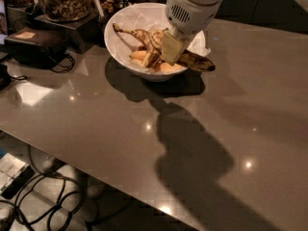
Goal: Pick banana from white bowl
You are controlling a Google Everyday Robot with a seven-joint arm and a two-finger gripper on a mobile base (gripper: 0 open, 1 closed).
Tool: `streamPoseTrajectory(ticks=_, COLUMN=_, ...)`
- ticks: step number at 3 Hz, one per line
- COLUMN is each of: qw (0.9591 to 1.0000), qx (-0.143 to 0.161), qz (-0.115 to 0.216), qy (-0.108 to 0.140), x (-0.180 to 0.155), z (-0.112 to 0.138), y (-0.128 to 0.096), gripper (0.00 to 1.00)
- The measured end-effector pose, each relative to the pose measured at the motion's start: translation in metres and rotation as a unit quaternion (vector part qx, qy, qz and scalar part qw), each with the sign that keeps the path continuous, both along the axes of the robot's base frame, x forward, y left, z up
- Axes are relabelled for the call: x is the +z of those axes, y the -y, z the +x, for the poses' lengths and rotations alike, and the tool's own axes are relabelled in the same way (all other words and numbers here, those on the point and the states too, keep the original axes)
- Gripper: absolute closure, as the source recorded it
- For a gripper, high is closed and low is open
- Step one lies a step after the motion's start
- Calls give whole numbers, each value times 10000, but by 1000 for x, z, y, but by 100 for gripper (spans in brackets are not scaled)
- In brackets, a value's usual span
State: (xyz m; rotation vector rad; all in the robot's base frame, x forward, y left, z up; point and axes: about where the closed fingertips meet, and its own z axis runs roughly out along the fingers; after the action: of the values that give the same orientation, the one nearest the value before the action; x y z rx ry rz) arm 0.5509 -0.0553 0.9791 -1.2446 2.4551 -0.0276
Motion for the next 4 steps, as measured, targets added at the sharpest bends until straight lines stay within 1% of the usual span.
streamPoseTrajectory(ticks=1, qw=9994, qx=341, qz=46, qy=-17, x=5, z=-36, y=-7, gripper=100)
streamPoseTrajectory(ticks=2, qw=9994, qx=355, qz=49, qy=-13, x=6, z=-38, y=-7, gripper=100)
streamPoseTrajectory(ticks=3, qw=9986, qx=517, qz=122, qy=-12, x=7, z=-42, y=-14, gripper=100)
streamPoseTrajectory(ticks=4, qw=9946, qx=1000, qz=243, qy=-158, x=-1, z=-83, y=-30, gripper=100)
